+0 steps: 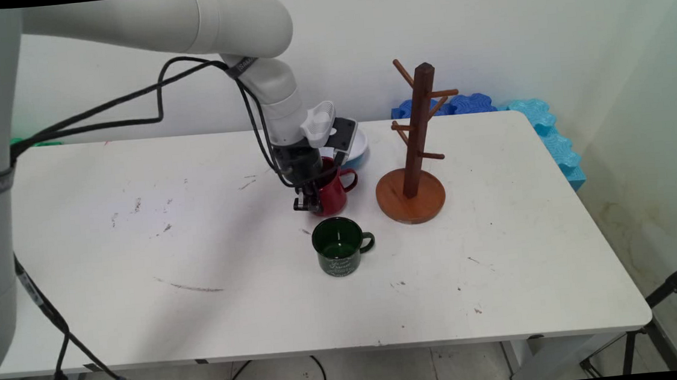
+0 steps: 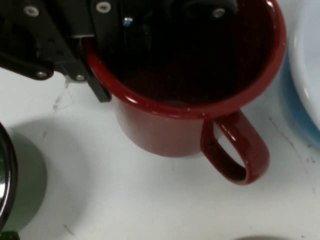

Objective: Place the picked object on the table

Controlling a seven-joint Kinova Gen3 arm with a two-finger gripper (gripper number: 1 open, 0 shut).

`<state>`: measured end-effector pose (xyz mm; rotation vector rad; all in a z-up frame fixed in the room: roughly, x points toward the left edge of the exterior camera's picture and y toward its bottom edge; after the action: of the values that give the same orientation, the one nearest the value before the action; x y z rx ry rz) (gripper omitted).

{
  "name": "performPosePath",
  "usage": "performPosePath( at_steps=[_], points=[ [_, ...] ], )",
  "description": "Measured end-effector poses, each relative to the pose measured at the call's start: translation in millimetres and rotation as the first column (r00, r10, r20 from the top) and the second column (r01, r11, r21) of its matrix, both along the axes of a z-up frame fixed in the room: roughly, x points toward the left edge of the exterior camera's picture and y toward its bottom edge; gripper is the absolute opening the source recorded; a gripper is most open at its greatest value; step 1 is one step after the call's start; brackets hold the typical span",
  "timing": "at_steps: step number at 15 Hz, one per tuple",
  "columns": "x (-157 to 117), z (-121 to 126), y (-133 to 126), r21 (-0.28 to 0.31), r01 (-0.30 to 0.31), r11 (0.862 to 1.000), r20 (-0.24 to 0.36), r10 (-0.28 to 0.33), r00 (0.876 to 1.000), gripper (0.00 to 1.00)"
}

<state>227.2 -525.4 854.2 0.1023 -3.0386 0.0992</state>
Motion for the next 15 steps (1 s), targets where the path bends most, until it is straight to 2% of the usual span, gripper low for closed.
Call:
performPosePath(
  at_steps=[13,14,15],
  points=[
    [4.7,-7.8,-1.6,-0.017,0.034,0.999,-0.002,-0.034,0.999,0.0],
    [5.2,-7.7,-1.5,-0.02,0.036,0.999,-0.001,-0.036,0.999,1.0],
    [5.8,-7.8,-1.5,-0.022,0.037,0.999,0.0,-0.037,0.999,1.0]
  ],
)
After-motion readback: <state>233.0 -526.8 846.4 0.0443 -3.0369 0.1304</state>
